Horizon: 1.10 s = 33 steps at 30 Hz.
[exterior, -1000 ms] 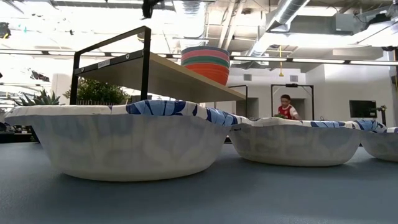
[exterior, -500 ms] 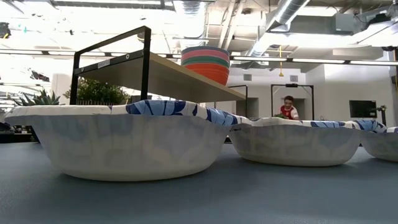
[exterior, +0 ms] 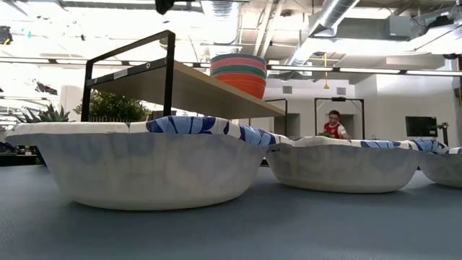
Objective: Place and stack bowls onto a shelf
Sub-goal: Put the white bowl on the shelf
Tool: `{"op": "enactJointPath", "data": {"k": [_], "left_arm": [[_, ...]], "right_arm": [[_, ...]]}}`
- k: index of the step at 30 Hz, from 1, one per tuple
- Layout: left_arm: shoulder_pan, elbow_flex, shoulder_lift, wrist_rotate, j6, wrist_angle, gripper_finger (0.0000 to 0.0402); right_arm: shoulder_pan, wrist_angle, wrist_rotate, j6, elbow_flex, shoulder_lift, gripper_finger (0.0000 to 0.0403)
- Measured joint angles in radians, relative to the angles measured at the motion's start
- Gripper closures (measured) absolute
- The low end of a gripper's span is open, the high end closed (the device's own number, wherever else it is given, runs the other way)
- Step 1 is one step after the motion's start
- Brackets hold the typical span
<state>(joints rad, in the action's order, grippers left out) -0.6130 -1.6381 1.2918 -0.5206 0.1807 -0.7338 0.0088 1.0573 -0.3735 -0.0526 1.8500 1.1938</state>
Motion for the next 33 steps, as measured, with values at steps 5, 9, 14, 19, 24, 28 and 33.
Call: {"op": "enactJointPath", "data": {"k": [5, 9, 14, 19, 24, 28, 33], "left_arm": [[0.109, 0.068, -0.095, 0.034, 0.019, 0.009, 0.0159], [0.172, 0.071, -0.253, 0.192, 0.027, 0.004, 0.0159], [0.282, 0.075, -0.425, 0.499, 0.065, 0.010, 0.0159], [0.358, 0.184, -0.522, 0.635, 0.095, 0.055, 0.0159], [0.406, 0.396, -0.588, 0.605, 0.178, 0.232, 0.0159], [0.427, 0.494, -0.611, 0.629, 0.191, 0.344, 0.0159], [0.434, 0.524, -0.610, 0.668, 0.190, 0.410, 0.0159]], "right_arm": [[-0.022, 0.201, 0.002, -0.143, 0.000, -0.062, 0.0321], [-0.005, 0.365, 0.003, -0.240, -0.001, -0.115, 0.0321], [0.048, 0.414, 0.009, -0.402, -0.090, -0.211, 0.0321], [0.159, 0.406, 0.034, -0.628, -0.294, -0.325, 0.0321], [0.284, 0.312, 0.035, -0.781, -0.539, -0.377, 0.0321], [0.357, 0.267, 0.035, -0.865, -0.648, -0.361, 0.0321], [0.404, 0.279, 0.035, -0.922, -0.731, -0.248, 0.0321]]}}
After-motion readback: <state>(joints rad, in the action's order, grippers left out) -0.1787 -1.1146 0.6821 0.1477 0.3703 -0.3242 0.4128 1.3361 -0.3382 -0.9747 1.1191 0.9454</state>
